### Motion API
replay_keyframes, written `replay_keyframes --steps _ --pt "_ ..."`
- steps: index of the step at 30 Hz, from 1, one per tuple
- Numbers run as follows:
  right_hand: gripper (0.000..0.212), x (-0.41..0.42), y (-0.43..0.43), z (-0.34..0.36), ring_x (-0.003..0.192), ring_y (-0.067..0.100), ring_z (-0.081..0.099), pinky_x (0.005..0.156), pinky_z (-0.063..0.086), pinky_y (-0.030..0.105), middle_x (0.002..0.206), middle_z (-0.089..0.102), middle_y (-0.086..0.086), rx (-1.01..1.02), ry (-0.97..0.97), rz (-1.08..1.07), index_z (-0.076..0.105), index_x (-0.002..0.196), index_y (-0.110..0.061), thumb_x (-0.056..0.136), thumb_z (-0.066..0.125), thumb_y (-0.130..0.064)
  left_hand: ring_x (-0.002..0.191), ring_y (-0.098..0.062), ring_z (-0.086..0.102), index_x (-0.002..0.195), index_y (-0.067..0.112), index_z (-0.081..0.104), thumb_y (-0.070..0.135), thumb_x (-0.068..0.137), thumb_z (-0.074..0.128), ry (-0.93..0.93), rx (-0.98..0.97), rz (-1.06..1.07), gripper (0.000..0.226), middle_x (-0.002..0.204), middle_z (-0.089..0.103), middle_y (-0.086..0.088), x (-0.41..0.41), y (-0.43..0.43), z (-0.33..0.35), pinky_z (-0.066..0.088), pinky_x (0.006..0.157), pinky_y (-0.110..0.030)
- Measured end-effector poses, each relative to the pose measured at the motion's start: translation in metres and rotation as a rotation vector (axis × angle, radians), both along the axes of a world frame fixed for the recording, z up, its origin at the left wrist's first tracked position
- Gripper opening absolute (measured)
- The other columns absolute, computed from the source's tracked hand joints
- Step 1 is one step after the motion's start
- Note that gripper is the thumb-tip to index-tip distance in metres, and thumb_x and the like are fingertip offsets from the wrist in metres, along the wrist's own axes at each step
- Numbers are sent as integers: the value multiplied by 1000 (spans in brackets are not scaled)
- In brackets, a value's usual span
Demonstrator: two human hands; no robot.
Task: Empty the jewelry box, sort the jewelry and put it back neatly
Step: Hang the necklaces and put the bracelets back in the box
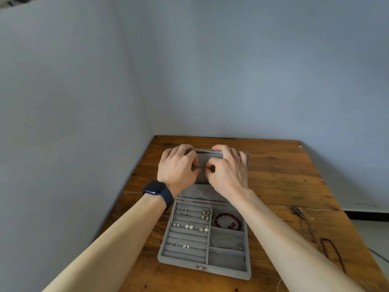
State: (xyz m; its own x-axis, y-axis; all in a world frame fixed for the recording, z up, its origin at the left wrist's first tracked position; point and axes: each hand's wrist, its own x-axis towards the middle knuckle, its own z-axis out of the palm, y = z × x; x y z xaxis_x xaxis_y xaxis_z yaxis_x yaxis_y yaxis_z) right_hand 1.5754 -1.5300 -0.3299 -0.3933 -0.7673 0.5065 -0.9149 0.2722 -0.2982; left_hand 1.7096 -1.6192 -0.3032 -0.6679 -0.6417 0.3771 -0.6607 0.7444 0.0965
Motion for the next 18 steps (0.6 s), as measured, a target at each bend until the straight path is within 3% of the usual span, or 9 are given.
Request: replay_keyframes --steps 3,9,18 --pt "9 -3 14 -4 132 21 47 106 22 46 141 54 -2 36 32 66 78 84 -32 76 76 -33 145 -23 32 102 30 69 45 85 69 -8 82 -55 23 152 43 3 8 3 -1 22 118 -43" --pt "16 6 56 4 131 22 51 111 32 46 134 62 2 -121 -53 99 76 99 -21 84 71 -17 142 -25 38 106 24 65 24 88 63 39 97 -105 18 148 48 -3 22 14 17 26 118 -42" --pt "29 71 200 -10 134 12 48 111 39 35 129 65 -7 -150 -227 34 70 121 -18 93 66 -20 146 -23 32 144 29 49 28 94 57 114 154 -204 50 153 44 -3 56 118 5 28 118 -47"
